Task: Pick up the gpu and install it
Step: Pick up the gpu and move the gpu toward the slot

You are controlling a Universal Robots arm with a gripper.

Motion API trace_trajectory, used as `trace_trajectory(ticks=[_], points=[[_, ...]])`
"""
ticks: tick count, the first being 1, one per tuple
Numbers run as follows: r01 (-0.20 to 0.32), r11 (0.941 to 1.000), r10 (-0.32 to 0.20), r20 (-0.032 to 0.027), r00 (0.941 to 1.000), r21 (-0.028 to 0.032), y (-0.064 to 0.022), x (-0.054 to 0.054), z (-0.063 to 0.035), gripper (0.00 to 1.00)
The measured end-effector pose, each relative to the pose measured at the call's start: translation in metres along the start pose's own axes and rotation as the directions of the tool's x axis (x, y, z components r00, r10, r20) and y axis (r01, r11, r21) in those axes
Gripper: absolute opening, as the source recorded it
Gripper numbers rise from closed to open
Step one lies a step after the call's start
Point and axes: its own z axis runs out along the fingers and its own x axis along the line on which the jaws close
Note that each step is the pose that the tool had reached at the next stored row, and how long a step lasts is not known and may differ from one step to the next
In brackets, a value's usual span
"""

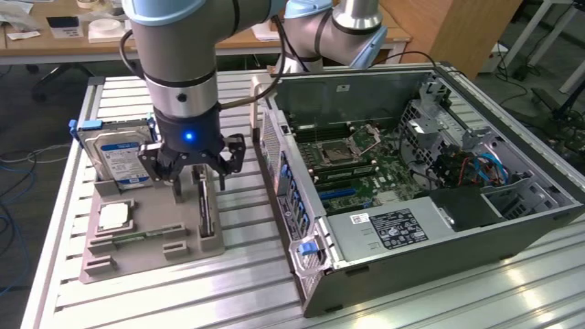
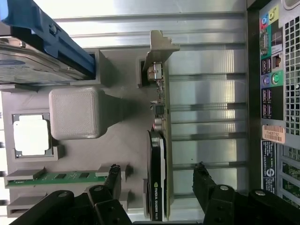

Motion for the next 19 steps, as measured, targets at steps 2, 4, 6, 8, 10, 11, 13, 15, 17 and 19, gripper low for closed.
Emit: trace_trajectory(ticks=[2, 4, 6, 8, 10, 11, 13, 15, 17, 19], points=[[0.000, 1.0000, 0.000, 0.0000, 1.0000, 0.0001, 0.0025, 0.000, 0.0030, 0.72], [0.000, 1.0000, 0.000, 0.0002, 1.0000, 0.0000, 0.0041, 0.000, 0.0062, 0.72], [0.000, 1.0000, 0.000, 0.0001, 1.0000, 0.0002, 0.0048, 0.000, 0.0094, 0.72], [0.000, 1.0000, 0.000, 0.0001, 1.0000, 0.0001, 0.0055, 0.000, 0.0128, 0.72], [0.000, 1.0000, 0.000, 0.0000, 1.0000, 0.0001, 0.0060, 0.000, 0.0160, 0.72], [0.000, 1.0000, 0.000, 0.0000, 1.0000, 0.0002, 0.0061, 0.000, 0.0177, 0.72], [0.000, 1.0000, 0.000, 0.0001, 1.0000, 0.0001, 0.0064, 0.000, 0.0212, 0.72], [0.000, 1.0000, 0.000, 0.0001, 1.0000, 0.0000, 0.0066, 0.000, 0.0247, 0.72], [0.000, 1.0000, 0.000, 0.0002, 1.0000, 0.0001, 0.0067, 0.000, 0.0281, 0.72], [0.000, 1.0000, 0.000, 0.0002, 1.0000, 0.0000, 0.0068, 0.000, 0.0317, 0.72]])
